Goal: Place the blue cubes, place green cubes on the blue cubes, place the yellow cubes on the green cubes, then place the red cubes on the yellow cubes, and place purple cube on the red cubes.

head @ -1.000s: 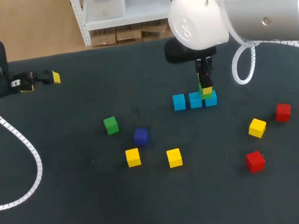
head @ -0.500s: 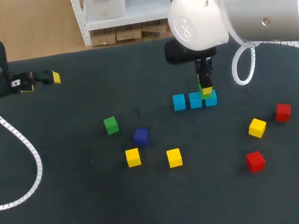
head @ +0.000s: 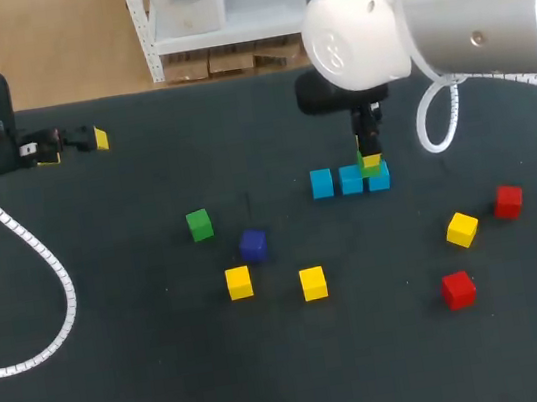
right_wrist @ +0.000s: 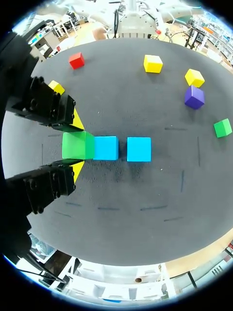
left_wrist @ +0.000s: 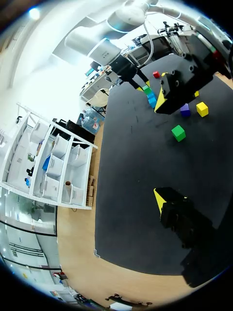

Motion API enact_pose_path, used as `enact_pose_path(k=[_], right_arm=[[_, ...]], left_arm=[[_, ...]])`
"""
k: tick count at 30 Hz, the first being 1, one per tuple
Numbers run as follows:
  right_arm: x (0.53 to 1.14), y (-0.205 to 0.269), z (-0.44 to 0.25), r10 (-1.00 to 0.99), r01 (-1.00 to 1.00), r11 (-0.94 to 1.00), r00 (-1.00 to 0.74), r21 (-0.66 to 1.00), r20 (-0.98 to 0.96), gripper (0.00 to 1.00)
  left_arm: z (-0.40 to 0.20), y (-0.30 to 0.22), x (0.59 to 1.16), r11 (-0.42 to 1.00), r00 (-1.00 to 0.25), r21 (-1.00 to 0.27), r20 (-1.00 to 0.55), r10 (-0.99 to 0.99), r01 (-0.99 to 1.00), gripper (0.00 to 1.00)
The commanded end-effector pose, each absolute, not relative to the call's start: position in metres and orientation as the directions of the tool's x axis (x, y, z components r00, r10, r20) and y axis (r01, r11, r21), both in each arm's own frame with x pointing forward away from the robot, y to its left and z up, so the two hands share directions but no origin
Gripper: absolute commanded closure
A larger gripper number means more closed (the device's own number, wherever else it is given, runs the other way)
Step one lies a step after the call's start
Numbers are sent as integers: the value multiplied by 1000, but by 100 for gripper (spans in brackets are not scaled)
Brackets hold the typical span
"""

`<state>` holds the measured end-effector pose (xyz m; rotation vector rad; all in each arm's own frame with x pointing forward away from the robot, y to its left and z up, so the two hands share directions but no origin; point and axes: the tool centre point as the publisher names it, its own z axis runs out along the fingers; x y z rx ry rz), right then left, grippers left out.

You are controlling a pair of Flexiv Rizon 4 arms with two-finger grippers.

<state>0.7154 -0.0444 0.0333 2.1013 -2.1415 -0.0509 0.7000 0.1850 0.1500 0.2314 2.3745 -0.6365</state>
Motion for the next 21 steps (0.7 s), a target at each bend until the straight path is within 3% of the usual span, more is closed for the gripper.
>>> enact_pose_path(k=[1, 10, 21], right_arm=[[716, -44, 34, -997, -992, 22, -13, 123, 76, 76], [716, -44, 35, -997, -992, 22, -13, 123, 73, 85], [719, -42, 38, -997, -993, 18, -9, 121, 73, 83]], left_arm=[[150, 185, 700, 866, -767, -383, -642, 0, 321, 0], [150, 185, 700, 866, -767, -383, -642, 0, 321, 0], [150, 185, 700, 866, -767, -383, -642, 0, 321, 0]])
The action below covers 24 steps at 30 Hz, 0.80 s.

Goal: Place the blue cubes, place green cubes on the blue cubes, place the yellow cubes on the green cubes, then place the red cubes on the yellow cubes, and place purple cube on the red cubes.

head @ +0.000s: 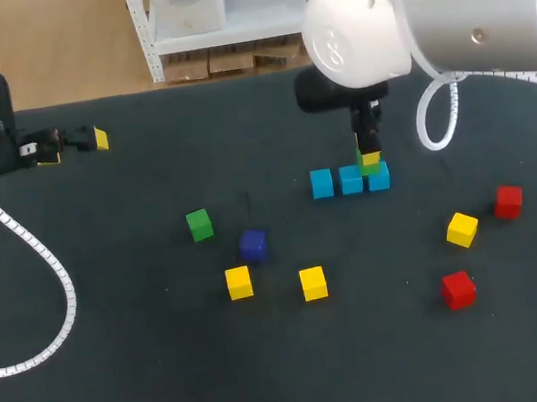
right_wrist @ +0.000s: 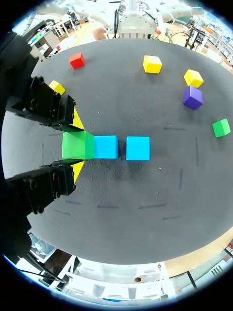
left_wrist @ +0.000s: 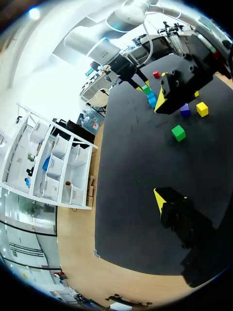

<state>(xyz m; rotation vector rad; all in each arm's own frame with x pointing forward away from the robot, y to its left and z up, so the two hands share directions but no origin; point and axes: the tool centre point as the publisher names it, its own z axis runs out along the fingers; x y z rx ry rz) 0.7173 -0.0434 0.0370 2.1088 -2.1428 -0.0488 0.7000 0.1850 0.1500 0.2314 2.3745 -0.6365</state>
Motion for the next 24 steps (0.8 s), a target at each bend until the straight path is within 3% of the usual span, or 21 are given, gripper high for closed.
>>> enact_pose_path(k=[1, 19, 24], right_arm=[[719, -42, 38, -997, -993, 17, -8, 121, 74, 83], [719, -40, 35, -997, -992, 13, -3, 128, 76, 81], [719, -40, 32, -997, -991, 11, -1, 132, 76, 68]], left_arm=[[150, 185, 700, 866, -767, -383, -642, 0, 321, 0], [150, 185, 700, 866, -767, -383, -642, 0, 321, 0], [150, 185, 700, 866, -767, -383, -642, 0, 321, 0]])
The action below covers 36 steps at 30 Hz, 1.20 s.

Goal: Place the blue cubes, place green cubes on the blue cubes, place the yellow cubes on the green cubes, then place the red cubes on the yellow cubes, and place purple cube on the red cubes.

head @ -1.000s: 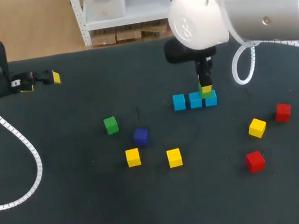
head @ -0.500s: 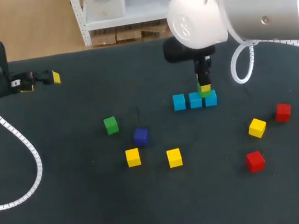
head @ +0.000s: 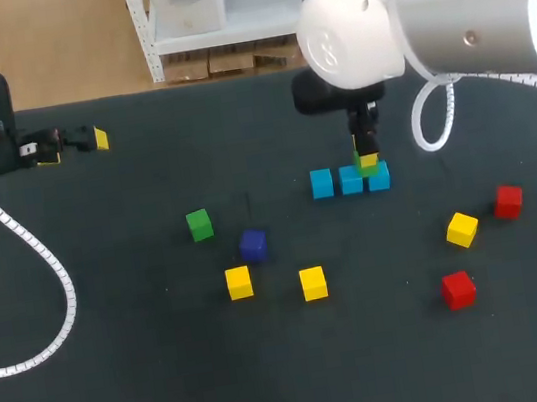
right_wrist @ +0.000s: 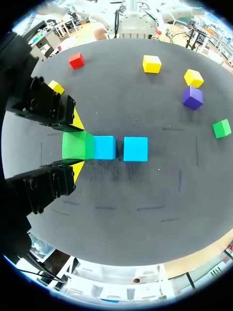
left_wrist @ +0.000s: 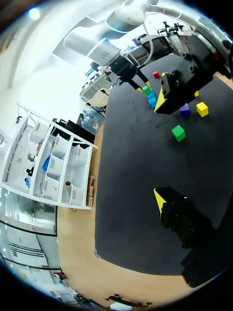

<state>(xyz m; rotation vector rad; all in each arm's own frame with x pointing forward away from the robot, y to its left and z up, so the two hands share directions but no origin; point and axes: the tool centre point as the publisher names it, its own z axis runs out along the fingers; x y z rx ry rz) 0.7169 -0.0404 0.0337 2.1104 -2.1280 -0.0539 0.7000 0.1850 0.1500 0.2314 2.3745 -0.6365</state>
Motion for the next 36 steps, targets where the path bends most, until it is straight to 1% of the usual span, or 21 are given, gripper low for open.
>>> enact_pose_path(k=[1, 3, 4, 5, 7, 8, 17, 27, 36], right_arm=[[719, -40, 32, -997, -991, 11, 0, 133, 76, 65], [719, -39, 32, -997, -991, 9, 1, 133, 76, 63], [719, -39, 32, -997, -991, 9, 1, 132, 75, 60], [719, -39, 31, -997, -991, 9, 1, 132, 75, 52], [719, -39, 31, -997, -991, 9, 0, 132, 73, 10], [719, -39, 31, -997, -991, 9, 0, 131, 72, 0], [714, -41, 41, -998, -994, 17, -11, 107, 55, 0], [698, -46, 77, -999, -999, 25, -23, 37, 48, 0], [696, -50, 107, -997, -999, 37, -37, 4, 67, 0]], left_arm=[[150, 185, 700, 866, -767, -383, -642, 0, 321, 0], [150, 185, 700, 866, -767, -383, -642, 0, 321, 0], [150, 185, 700, 866, -767, -383, -642, 0, 321, 0], [150, 185, 700, 866, -767, -383, -642, 0, 321, 0], [150, 185, 700, 866, -767, -383, -642, 0, 321, 0], [150, 185, 700, 866, -767, -383, -642, 0, 321, 0], [150, 185, 700, 866, -767, -383, -642, 0, 321, 0], [150, 185, 700, 866, -767, -383, -642, 0, 321, 0], [150, 185, 700, 866, -767, -383, -642, 0, 321, 0]])
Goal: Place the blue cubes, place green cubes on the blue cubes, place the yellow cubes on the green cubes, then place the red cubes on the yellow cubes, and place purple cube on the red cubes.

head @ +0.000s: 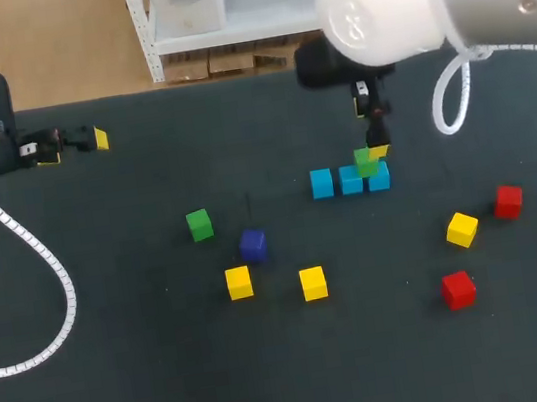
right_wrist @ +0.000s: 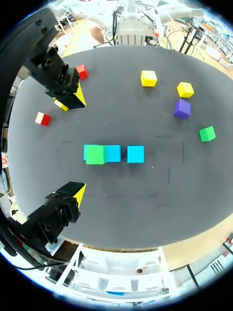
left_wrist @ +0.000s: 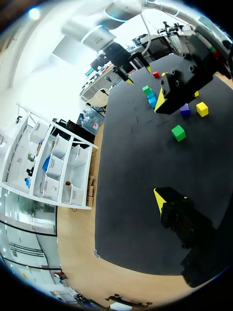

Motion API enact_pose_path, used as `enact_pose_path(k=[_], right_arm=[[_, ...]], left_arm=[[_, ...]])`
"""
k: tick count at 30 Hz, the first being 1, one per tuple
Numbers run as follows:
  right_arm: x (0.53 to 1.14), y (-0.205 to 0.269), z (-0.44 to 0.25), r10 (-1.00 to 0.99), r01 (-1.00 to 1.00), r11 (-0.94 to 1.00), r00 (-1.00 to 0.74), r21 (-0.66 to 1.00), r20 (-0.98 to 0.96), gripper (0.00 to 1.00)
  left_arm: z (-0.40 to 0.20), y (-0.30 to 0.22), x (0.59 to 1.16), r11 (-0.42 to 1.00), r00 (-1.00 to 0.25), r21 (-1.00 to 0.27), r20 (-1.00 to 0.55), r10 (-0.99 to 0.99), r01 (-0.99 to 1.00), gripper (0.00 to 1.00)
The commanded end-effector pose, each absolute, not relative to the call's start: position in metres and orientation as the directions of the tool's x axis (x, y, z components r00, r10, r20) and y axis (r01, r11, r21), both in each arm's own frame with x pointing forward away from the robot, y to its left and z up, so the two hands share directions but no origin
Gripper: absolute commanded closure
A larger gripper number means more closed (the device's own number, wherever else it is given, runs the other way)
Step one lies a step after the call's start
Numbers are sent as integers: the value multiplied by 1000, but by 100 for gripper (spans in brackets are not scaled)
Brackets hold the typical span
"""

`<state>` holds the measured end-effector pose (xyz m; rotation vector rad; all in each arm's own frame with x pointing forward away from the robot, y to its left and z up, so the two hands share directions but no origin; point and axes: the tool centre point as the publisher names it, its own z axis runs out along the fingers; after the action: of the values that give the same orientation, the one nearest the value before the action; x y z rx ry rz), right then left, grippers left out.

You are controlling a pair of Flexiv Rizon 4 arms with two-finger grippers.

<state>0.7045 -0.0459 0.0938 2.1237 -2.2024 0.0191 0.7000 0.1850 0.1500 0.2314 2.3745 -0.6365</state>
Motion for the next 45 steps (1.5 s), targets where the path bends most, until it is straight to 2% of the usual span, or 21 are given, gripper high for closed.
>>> enact_pose_path(k=[1, 6, 9, 33, 45], right_arm=[[696, -52, 110, -997, -999, 38, -38, 3, 67, 0], [692, -62, 121, -996, -998, 56, -56, 4, 74, 0], [689, -62, 123, -996, -996, 34, -27, 87, 82, 0], [689, -62, 123, -996, -996, 34, -27, 87, 82, 0], [689, -92, 122, -983, -989, 148, -148, 2, -105, 0]], left_arm=[[150, 185, 700, 866, -767, -383, -642, 0, 321, 0], [150, 185, 700, 866, -767, -383, -642, 0, 321, 0], [150, 185, 700, 866, -767, -383, -642, 0, 321, 0], [150, 185, 700, 866, -767, -383, -642, 0, 321, 0], [150, 185, 700, 866, -767, -383, -642, 0, 321, 0]])
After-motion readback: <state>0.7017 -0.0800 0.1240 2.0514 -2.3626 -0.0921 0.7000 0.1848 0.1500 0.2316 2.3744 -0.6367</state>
